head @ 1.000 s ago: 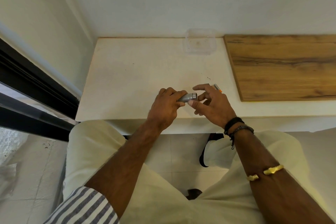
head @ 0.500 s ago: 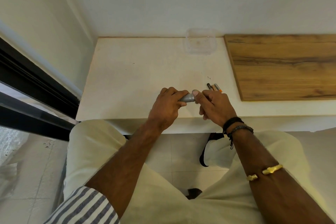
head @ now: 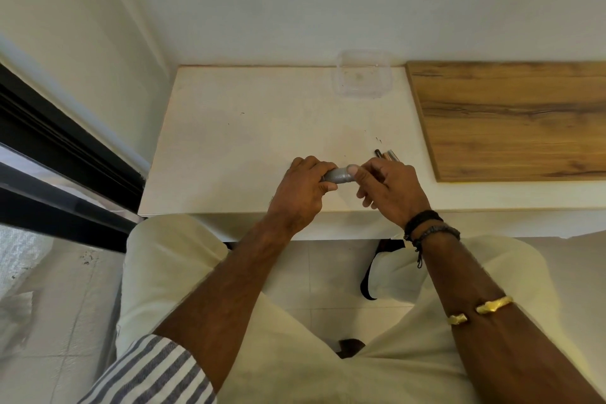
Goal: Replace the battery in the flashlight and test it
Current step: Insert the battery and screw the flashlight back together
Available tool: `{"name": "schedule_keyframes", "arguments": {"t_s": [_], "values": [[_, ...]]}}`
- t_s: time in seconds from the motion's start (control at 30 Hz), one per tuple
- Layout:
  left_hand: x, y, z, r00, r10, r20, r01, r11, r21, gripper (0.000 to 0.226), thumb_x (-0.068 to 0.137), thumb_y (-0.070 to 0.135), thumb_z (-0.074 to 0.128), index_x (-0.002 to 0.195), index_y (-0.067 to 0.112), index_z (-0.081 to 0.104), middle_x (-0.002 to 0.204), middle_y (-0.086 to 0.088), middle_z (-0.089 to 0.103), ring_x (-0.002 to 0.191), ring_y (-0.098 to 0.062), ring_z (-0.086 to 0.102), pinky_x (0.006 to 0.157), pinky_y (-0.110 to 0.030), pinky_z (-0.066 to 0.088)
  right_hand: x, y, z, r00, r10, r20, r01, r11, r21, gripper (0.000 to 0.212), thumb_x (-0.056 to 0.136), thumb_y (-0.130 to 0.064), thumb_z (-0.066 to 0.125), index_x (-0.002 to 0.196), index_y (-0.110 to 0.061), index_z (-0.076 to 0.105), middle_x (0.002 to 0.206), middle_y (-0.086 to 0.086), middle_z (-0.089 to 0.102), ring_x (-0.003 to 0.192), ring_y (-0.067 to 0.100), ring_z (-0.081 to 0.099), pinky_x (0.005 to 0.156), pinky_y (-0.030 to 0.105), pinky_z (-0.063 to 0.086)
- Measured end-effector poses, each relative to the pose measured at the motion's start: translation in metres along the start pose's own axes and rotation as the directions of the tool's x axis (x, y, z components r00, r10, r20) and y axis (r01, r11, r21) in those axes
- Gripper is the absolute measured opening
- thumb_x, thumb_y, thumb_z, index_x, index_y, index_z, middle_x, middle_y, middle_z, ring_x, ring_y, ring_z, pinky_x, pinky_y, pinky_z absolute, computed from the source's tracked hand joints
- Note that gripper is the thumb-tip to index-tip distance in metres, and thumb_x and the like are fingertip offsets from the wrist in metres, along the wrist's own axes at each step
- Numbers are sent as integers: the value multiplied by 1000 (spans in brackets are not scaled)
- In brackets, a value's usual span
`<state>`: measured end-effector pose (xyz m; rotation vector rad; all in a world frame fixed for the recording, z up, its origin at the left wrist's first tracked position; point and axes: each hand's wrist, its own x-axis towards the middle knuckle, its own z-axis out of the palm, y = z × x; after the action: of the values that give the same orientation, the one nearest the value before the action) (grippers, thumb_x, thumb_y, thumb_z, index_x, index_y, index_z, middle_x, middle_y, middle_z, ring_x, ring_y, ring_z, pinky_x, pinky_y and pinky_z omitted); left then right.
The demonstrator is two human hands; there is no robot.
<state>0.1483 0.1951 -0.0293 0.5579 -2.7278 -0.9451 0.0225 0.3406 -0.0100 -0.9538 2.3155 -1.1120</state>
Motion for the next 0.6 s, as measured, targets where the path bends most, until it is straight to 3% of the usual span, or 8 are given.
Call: {"name": "schedule_keyframes", "arguments": {"t_s": [0.1,0.17,0.23,0.33,0.5,0.6], "values": [[0,-2,1,1000,5,-2,-5,1000,-11,27,99,20,54,126,15,59,110,-5,59,97,-15,40,83,-27,35,0,0,-1,998,64,-1,-63,997,45,47,93,-61,51,97,-19,70,74,-1,75,57,10,72,59,28,63],[0,-4,1,1000,-1,-3,1,1000,-15,27,100,21,53,126,16,59,109,-4,59,96,-15,40,82,-26,34,-1,2,-2,999,10,30,-13,993,117,37,93,-48,65,116,-20,68,93,-1,76,68,11,75,62,26,63],[1,-5,2,1000,-13,-5,13,1000,-20,28,100,21,53,127,16,59,108,-4,59,96,-14,40,81,-26,33,0,3,-3,994,-103,41,99,991,85,33,91,-25,74,123,-21,66,103,-2,75,76,11,75,69,24,63],[1,-6,4,1000,-16,-4,16,999,-36,28,100,22,53,126,17,59,107,-4,60,95,-14,41,80,-26,33,1,4,-2,991,-137,14,136,989,64,29,92,-13,72,120,-16,68,97,3,76,77,13,74,74,28,64],[2,-7,6,1000,-15,15,15,1000,-17,26,100,22,52,124,17,61,107,-5,61,94,-16,43,79,-28,36,0,3,3,994,-107,-35,106,994,-15,23,96,-26,67,114,-12,68,82,2,75,69,9,73,68,26,63],[1,-7,6,1000,-7,-12,6,1000,-7,25,99,23,53,122,16,63,105,-5,64,92,-16,44,78,-31,41,-1,1,10,991,-121,-64,116,991,-72,23,98,-28,63,111,-10,67,83,3,73,66,9,70,66,16,59]]}}
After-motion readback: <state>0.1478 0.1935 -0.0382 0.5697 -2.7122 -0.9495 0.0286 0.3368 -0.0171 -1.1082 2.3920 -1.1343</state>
